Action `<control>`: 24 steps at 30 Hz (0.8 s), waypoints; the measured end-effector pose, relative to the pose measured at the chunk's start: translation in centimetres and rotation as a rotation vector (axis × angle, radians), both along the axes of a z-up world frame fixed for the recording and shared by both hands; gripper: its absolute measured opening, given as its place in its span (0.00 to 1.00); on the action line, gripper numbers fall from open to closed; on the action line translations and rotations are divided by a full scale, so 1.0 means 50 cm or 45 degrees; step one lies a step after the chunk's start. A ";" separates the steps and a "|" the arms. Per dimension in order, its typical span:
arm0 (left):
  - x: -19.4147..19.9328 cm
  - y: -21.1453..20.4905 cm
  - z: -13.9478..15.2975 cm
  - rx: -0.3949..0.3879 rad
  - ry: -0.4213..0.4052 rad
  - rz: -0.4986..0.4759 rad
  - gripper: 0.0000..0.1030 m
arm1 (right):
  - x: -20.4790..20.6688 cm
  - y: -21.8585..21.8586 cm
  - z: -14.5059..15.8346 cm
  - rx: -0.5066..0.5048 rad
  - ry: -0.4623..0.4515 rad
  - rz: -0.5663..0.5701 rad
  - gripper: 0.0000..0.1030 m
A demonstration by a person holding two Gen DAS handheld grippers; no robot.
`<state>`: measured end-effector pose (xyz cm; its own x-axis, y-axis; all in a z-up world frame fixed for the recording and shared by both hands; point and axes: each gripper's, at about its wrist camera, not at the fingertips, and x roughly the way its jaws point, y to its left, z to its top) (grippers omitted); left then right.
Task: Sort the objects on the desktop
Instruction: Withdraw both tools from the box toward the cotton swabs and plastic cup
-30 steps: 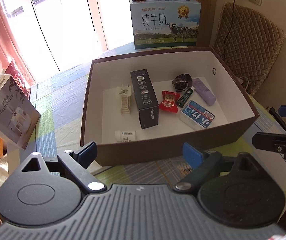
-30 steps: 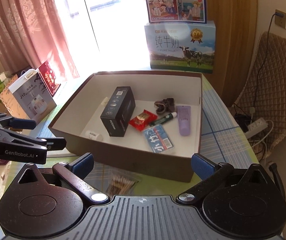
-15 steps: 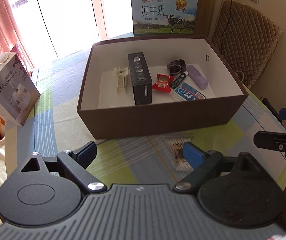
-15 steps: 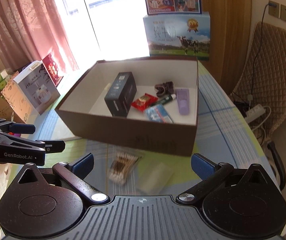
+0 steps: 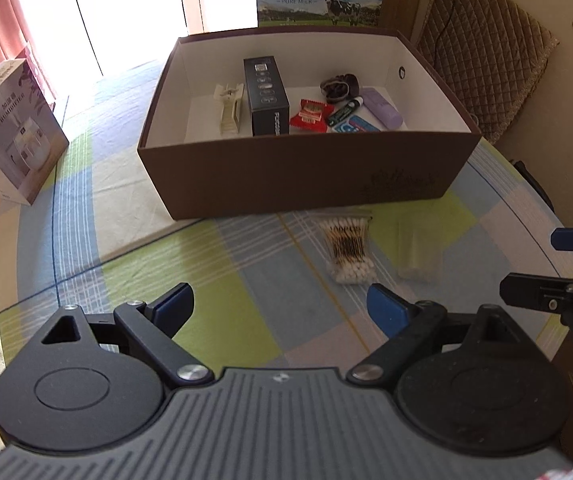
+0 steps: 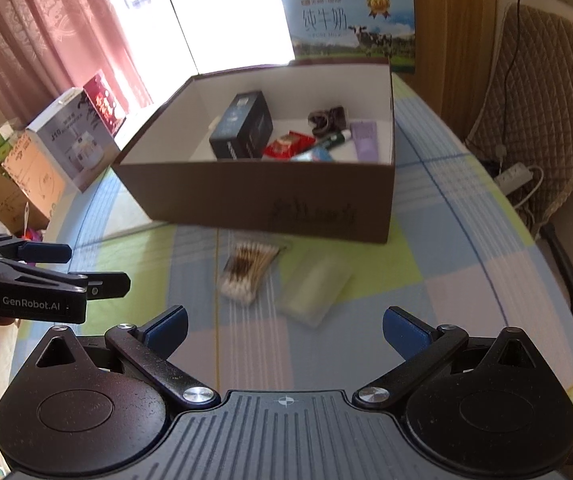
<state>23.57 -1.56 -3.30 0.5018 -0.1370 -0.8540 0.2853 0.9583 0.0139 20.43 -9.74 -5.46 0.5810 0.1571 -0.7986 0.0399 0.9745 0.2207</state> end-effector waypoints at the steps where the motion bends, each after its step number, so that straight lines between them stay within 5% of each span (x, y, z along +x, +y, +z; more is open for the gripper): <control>1: -0.003 0.000 -0.003 0.000 0.005 -0.001 0.89 | -0.002 0.000 -0.003 0.004 0.006 0.001 0.98; 24: -0.015 -0.011 -0.060 0.021 0.100 -0.011 0.89 | -0.005 0.004 -0.067 0.002 0.064 -0.081 0.98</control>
